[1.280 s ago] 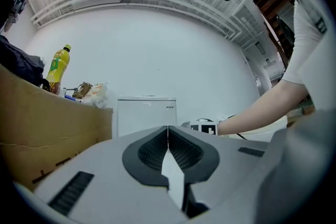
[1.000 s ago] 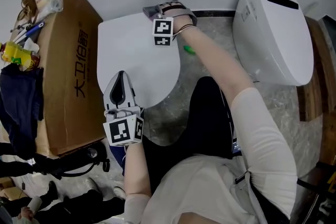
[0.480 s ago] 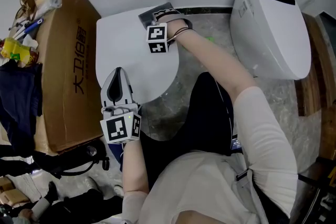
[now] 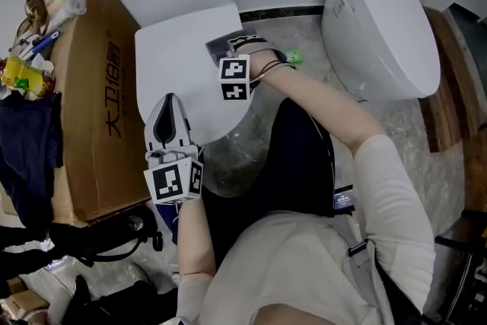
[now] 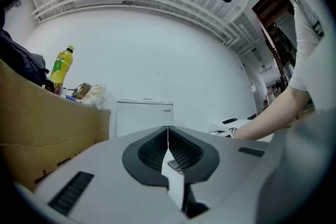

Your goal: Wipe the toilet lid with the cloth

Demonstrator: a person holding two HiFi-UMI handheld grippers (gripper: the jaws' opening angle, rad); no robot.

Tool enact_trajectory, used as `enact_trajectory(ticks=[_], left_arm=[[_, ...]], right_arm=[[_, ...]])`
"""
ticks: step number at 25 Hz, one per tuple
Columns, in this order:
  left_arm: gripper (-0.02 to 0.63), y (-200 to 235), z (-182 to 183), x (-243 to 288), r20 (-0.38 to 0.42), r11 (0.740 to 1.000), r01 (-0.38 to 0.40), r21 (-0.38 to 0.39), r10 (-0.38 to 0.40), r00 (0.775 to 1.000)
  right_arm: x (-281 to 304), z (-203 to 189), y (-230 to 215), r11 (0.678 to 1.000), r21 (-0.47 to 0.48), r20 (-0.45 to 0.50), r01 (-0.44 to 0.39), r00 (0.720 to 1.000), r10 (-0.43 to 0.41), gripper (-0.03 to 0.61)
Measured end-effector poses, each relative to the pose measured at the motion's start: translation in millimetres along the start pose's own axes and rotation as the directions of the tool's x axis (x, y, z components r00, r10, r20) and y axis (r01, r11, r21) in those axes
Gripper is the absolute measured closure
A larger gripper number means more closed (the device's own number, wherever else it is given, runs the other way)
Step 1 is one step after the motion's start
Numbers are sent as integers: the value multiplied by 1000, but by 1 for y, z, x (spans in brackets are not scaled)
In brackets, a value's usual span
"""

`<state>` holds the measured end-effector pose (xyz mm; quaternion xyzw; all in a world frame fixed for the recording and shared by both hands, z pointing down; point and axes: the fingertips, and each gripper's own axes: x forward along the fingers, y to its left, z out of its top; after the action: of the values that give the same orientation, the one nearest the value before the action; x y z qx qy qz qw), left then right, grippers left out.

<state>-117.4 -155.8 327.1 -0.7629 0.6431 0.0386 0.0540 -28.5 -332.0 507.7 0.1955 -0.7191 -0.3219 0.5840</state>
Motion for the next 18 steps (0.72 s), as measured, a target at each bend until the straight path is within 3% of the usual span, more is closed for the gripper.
enact_trajectory(ticks=[18], left_arm=[[598, 4, 1, -17, 11, 999, 29, -20, -29, 1000]], right_arm=[[-77, 8, 92, 988, 32, 8, -151, 989, 151, 532]])
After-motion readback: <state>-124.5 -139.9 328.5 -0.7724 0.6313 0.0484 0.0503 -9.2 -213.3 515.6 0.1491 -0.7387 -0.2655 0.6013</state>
